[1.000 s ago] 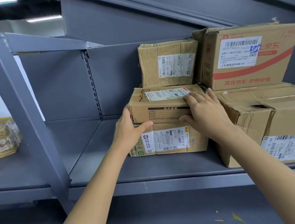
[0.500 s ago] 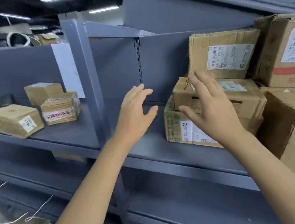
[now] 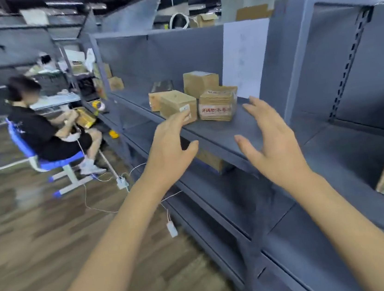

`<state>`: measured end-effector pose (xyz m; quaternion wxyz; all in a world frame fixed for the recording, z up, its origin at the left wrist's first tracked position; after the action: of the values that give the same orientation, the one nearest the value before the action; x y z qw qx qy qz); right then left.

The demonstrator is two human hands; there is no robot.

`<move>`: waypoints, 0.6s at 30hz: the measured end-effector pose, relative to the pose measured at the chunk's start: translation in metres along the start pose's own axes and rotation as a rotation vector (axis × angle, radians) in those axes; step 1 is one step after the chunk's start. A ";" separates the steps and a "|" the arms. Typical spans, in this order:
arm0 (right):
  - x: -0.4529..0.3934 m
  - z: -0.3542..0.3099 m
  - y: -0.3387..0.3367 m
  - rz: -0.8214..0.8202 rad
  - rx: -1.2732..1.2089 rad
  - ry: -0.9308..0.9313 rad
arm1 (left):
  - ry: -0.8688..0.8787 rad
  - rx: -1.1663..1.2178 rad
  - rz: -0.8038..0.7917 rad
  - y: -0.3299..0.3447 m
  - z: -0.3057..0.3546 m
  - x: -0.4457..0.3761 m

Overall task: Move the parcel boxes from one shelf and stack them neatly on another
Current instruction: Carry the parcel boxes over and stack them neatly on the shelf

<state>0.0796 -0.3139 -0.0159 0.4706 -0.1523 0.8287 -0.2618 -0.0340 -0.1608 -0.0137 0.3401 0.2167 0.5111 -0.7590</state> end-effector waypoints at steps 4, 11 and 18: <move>-0.012 -0.014 0.043 -0.121 -0.016 0.060 | -0.103 -0.052 0.002 -0.018 -0.040 0.013; -0.037 -0.024 0.105 -0.167 0.091 0.147 | -0.196 -0.014 0.045 -0.041 -0.101 0.015; -0.066 -0.024 0.146 -0.182 0.041 0.243 | -0.217 -0.004 0.014 -0.037 -0.155 -0.002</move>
<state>0.0916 -0.1548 -0.0434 0.3441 -0.1844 0.8569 -0.3367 -0.0628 -0.0083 -0.0483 0.3990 0.1361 0.4715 -0.7746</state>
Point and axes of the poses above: each hand's wrist, its own x-axis away from the middle knuckle, its own y-axis out of the palm, z = x × y, the point moved 3 cm from there along -x, towards the middle knuckle, and after that the axes turned 8 degrees about y, right-handed, at the moved point
